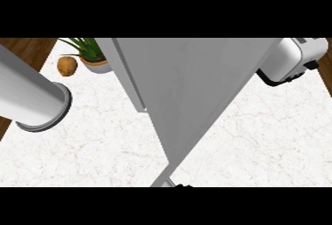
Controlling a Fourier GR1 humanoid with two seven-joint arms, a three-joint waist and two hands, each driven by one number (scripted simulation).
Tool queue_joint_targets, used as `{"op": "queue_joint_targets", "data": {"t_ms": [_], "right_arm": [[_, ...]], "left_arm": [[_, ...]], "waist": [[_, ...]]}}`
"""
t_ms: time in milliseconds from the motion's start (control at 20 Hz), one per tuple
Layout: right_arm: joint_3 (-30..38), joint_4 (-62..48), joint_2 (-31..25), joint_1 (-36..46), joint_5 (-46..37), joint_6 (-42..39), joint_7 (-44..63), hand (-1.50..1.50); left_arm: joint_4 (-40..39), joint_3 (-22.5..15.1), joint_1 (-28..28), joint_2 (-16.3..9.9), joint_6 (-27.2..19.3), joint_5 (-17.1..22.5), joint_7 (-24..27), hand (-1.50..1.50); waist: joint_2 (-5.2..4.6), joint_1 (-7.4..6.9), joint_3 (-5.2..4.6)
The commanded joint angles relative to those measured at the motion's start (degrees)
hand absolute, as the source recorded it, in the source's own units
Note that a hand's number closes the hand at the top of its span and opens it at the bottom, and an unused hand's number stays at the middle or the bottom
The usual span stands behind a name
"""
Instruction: Pick up the bottled water, place it into the cabinet and close the cabinet
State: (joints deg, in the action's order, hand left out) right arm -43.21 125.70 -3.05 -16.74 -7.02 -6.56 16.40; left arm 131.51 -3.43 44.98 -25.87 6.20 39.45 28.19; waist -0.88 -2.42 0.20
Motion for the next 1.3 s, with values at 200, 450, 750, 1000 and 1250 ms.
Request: {"op": "queue_joint_targets", "data": {"t_ms": [200, 450, 750, 1000, 1250], "right_arm": [[-1.4, -2.5, 3.0, 19.4, 9.3, 8.4, 7.4, 1.50], [8.5, -10.7, 3.0, 32.7, 18.3, 12.2, 9.2, 1.50], [18.3, -19.8, 3.0, 43.0, 28.4, 12.0, 8.0, 1.50], [28.8, -29.9, 2.4, 47.9, 33.9, 5.0, 4.3, 1.50], [33.8, -40.3, 2.3, 58.2, 35.7, 2.5, 6.4, 1.50]], "left_arm": [[1.3, 6.8, 6.1, -1.1, 7.4, 6.5, 0.9, -1.50], [-0.7, 12.4, 9.8, -0.9, 14.0, 10.4, 2.1, -1.50], [-0.5, 19.9, 11.0, -1.7, 16.9, 17.6, -0.7, -1.50], [-0.5, 23.2, 14.6, -0.3, 22.3, 19.9, -0.9, -1.50], [-4.9, 25.7, 11.0, -0.2, 23.1, 21.1, -3.3, -1.50]], "waist": [[0.80, -0.53, -0.27], [0.79, -0.21, -0.24], [0.79, 0.71, -0.18], [0.74, 0.58, -0.17], [0.66, 1.03, -0.21]]}}
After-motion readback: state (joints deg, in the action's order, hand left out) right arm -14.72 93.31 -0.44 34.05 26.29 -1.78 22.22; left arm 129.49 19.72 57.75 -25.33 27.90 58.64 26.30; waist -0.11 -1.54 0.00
